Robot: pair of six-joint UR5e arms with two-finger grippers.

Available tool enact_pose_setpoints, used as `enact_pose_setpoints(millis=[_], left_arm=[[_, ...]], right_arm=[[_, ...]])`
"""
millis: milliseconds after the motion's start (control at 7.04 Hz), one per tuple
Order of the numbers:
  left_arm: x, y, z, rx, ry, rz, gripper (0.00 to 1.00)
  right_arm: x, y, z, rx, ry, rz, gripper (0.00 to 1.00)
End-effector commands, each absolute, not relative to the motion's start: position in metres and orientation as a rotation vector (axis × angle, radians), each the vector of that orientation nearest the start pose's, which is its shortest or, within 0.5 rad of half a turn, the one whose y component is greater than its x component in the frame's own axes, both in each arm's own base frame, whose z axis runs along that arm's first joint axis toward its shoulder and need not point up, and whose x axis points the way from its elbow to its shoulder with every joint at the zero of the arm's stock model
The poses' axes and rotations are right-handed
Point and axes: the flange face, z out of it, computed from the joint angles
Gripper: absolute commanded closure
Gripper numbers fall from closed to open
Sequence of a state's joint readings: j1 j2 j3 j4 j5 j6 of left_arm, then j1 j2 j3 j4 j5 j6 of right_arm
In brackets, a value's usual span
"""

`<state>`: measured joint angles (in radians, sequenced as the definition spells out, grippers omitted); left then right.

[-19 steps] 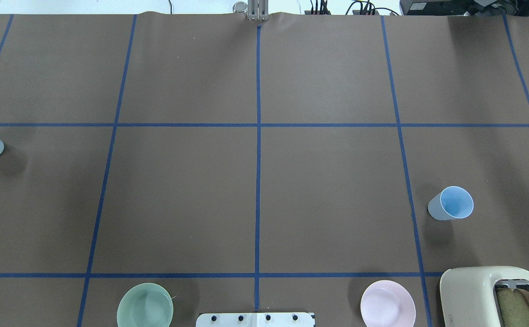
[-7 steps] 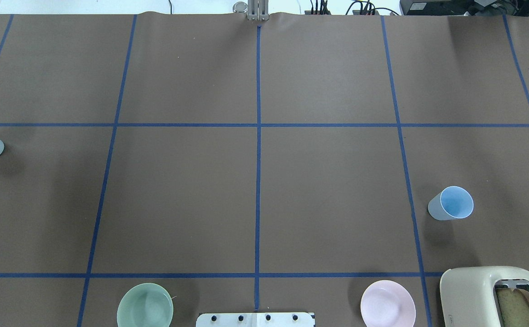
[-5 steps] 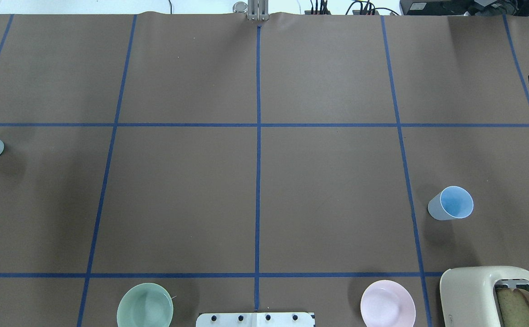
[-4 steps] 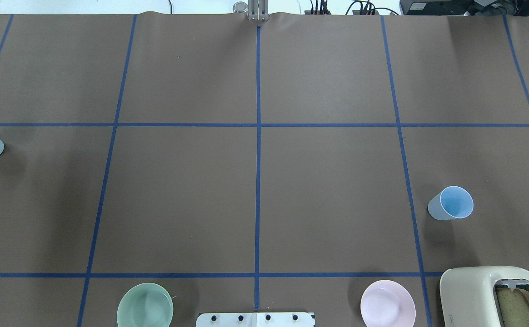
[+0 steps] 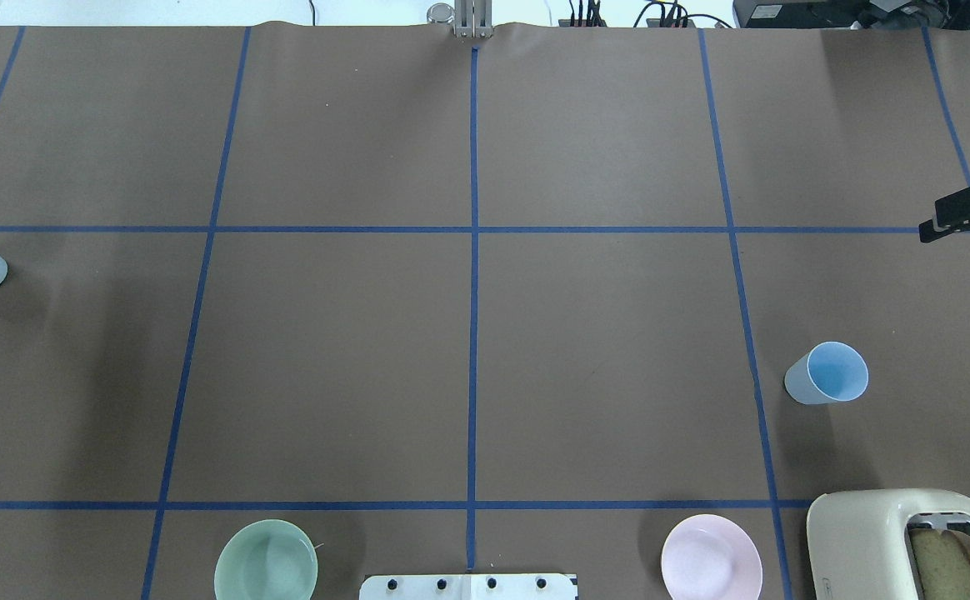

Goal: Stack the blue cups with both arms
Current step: 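Move the right gripper in above the light blue cup nearer it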

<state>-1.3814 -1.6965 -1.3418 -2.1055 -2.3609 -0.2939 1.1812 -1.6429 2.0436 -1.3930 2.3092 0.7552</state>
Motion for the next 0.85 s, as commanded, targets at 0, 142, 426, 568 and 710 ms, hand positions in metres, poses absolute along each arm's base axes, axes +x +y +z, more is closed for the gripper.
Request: enact_pose_setpoints(millis=[0,142,426,568,710], left_arm=[[0.057,-0.563,0.647,0.205,0.851,0.091,0.02],[0.059,-0.562,0.649,0.202,0.849,0.096,0.02],[0.06,-0.552,0.661,0.194,0.849,0.101,0.03],[0.065,-0.549,0.664,0.185,0.849,0.106,0.03],[0.067,-0.548,0.665,0.183,0.849,0.111,0.03]], right_arm=[[-0.126,-0.452,0.463,0.08,-0.902,0.117,0.0],[-0.128,-0.456,0.464,0.081,-0.903,0.116,0.0],[-0.127,-0.456,0.463,0.08,-0.904,0.118,0.0],[-0.127,-0.456,0.462,0.083,-0.905,0.117,0.0],[-0.127,-0.456,0.462,0.082,-0.907,0.117,0.0]])
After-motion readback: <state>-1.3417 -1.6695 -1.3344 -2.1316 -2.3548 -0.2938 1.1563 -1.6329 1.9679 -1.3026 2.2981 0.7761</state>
